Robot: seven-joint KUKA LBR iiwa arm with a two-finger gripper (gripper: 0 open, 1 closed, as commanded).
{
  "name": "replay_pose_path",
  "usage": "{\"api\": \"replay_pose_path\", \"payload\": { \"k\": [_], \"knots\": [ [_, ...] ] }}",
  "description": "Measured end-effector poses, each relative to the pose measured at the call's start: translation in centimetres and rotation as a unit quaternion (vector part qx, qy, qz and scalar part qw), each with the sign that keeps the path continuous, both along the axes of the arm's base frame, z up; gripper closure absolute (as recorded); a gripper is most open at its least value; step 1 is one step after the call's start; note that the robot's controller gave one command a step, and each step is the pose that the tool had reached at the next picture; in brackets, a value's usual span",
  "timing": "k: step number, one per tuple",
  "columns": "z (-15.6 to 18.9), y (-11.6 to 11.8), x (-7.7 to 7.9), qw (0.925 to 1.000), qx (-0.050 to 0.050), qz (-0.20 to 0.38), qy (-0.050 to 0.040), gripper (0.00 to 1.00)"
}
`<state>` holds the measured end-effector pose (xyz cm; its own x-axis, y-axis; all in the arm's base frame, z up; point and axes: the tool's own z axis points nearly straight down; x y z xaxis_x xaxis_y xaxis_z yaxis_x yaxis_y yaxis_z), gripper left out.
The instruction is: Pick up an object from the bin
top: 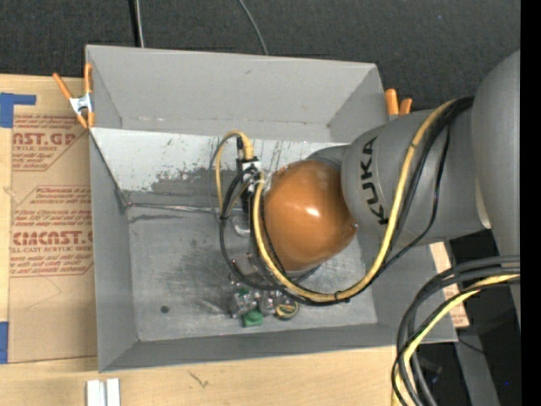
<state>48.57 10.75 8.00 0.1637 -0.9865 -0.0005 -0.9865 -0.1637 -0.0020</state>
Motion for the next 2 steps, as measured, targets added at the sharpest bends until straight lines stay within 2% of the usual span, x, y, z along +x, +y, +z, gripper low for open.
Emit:
{"api": "replay_pose_path", "payload": {
  "k": [1, 2],
  "knots": [
    [2.5, 0.1, 0.0, 1.0, 0.001, -0.001, 0.0005, 1.0],
    [10.9, 0.3, 0.1, 1.0, 0.001, -0.002, -0.0026, 1.0]
  ]
}}
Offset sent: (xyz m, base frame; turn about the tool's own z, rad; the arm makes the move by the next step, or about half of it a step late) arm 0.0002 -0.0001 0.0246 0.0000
